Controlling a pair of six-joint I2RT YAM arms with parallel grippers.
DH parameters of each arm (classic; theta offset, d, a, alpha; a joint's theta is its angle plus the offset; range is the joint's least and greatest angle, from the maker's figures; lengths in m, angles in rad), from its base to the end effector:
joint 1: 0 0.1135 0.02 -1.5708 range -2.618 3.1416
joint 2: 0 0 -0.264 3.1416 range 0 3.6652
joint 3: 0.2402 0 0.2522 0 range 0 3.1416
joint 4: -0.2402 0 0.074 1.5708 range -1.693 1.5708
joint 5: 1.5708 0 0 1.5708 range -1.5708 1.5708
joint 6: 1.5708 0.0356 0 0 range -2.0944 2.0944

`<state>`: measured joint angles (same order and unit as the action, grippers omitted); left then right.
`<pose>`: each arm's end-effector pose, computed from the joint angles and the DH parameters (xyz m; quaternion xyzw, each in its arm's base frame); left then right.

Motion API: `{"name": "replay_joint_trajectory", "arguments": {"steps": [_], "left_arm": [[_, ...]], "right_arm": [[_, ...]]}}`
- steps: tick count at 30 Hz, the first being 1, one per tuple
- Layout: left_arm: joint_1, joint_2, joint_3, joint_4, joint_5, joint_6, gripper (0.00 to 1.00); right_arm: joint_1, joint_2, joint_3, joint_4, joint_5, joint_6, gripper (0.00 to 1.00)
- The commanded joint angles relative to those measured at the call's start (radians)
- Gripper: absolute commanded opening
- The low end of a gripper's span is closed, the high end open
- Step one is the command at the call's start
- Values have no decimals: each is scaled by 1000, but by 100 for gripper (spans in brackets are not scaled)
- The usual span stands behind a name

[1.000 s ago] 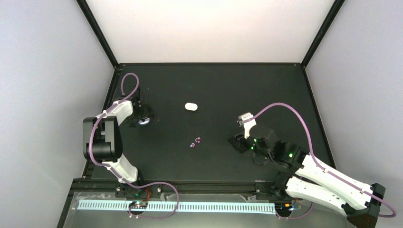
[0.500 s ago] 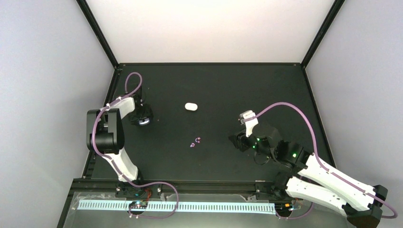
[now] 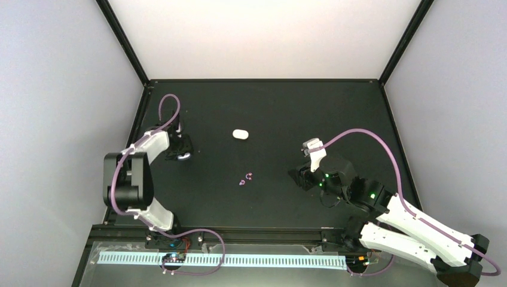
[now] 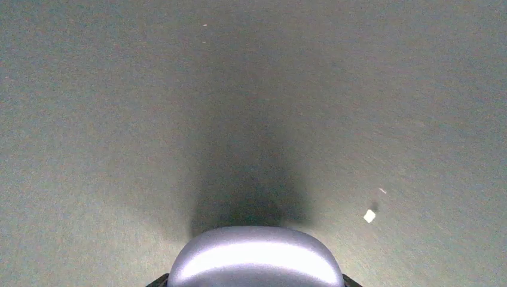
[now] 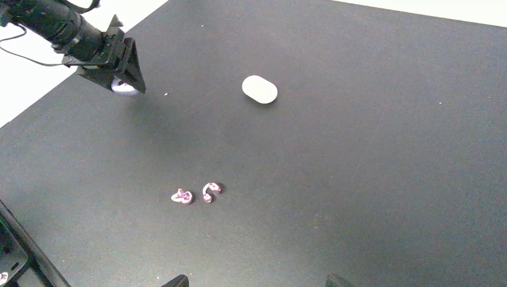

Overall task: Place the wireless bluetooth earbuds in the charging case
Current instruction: Pick up the charging case at the center of the board.

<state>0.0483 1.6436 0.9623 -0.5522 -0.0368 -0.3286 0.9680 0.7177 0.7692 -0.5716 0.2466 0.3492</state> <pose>0.3031 0.0160 0.1657 -0.1877 0.9676 -0.0055 0.1687 0.0961 0.1243 0.3057 -0.2027 0.8366 0.2205 0.4587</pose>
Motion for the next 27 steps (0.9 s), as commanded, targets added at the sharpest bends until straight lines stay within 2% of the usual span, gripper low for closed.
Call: {"name": "replay_joint_trajectory", "arguments": {"steps": [1, 5, 10, 14, 18, 22, 27], "left_arm": [[-60, -156, -44, -9, 20, 16, 54], [-206, -334, -98, -16, 6, 16, 53], [-506, -569, -162, 17, -52, -45, 54], [-772, -653, -187, 78, -156, -85, 55], [-981, -689, -218, 201, -271, -37, 55], [-1111, -703, -236, 317, -289, 67, 55], [-1174, -700, -240, 396, -216, 177, 55]], "right_arm": [[-6, 1, 24, 27, -17, 20, 59], [-6, 33, 49, 39, -65, 54, 59], [-33, 86, 101, 66, -157, 107, 60], [-134, 141, 125, 166, -359, 219, 61], [-236, 225, 132, 254, -507, 312, 61], [-242, 301, 150, 281, -650, 313, 61], [-241, 385, 183, 187, -736, 266, 61]]}}
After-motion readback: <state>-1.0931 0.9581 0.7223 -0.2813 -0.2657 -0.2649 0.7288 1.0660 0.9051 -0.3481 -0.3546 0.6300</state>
